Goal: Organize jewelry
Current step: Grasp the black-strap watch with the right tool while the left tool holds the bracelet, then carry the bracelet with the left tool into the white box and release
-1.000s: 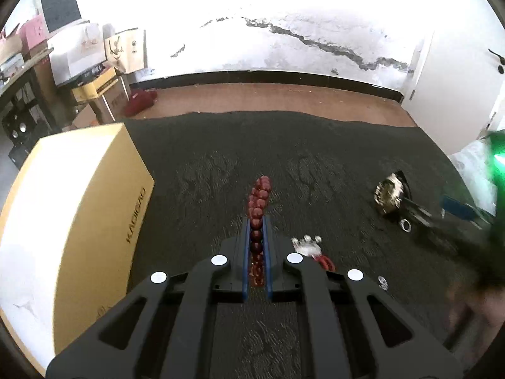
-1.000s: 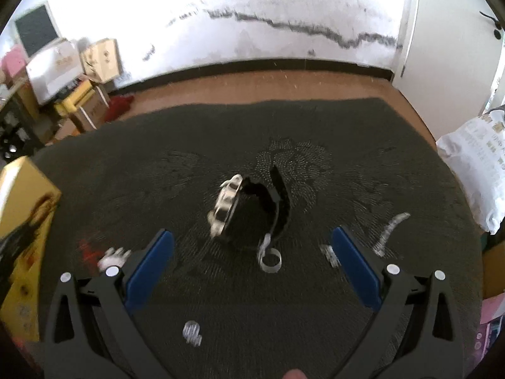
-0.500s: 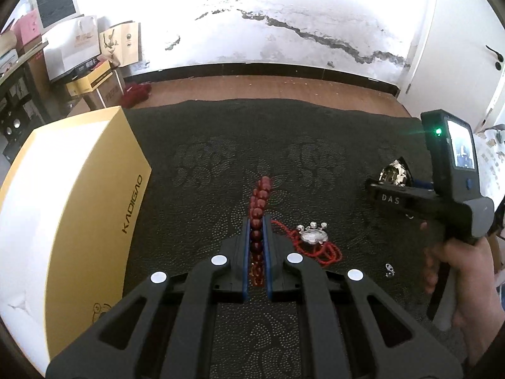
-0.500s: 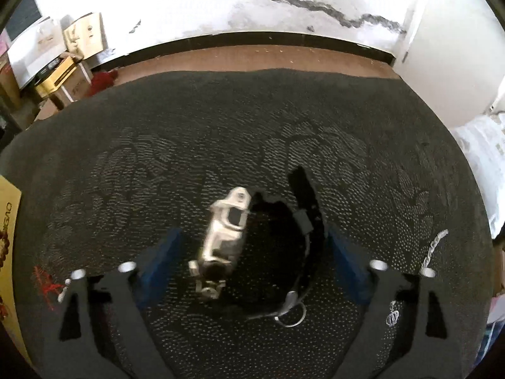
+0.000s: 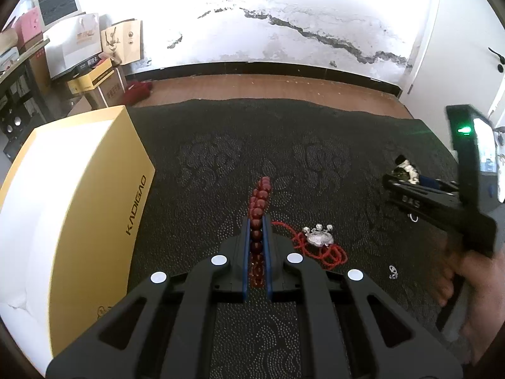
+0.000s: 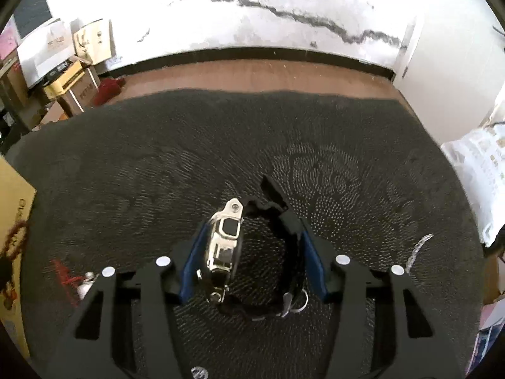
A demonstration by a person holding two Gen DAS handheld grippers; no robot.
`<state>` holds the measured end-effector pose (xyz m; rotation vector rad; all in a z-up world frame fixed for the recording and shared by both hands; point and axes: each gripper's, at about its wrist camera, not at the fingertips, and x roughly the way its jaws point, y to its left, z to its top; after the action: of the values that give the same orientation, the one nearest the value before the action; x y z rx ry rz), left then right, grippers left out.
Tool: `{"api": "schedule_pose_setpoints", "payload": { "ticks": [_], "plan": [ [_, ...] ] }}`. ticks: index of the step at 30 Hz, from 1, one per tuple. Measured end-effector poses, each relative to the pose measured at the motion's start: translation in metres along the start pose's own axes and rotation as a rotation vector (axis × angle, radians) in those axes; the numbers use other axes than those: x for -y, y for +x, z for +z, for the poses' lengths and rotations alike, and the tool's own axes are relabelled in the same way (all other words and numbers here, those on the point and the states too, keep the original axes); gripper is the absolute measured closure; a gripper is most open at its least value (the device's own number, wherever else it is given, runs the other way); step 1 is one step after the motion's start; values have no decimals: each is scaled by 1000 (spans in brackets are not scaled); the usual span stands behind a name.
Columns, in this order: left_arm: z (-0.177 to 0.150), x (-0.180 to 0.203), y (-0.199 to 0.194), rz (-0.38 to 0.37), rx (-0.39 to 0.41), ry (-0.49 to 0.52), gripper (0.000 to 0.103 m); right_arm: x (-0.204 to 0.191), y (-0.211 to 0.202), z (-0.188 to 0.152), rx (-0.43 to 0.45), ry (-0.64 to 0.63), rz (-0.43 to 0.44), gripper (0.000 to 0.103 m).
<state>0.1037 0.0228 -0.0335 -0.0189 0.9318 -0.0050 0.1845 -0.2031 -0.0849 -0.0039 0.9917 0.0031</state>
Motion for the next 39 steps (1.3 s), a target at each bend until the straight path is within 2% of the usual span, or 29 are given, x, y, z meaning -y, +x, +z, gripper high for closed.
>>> {"api": "schedule_pose_setpoints", "payload": {
  "ticks": [6, 11, 16, 23, 31, 34, 39],
  "plan": [
    [3, -2, -6, 6, 8, -1, 96, -12, -42, 1, 49, -32, 28, 48],
    [16, -15, -30, 24, 44, 6, 96, -44, -98, 7, 112, -65, 90, 48],
    [21, -53, -68, 64, 77, -39, 96, -91, -161, 5, 188, -130, 154, 48],
    [12, -132, -128, 162, 116, -121, 96, -173, -222, 1, 225, -213, 255, 48],
    [-15, -215, -180, 267, 136, -206, 96, -272, -252, -18, 220, -313, 321, 48],
    [-22, -238, -188, 290, 134, -230, 96, -304, -255, -27, 212, -347, 340, 48],
    [-34, -269, -183, 302, 120, -265, 96, -333, -251, -37, 199, -375, 353, 48]
  ]
}}
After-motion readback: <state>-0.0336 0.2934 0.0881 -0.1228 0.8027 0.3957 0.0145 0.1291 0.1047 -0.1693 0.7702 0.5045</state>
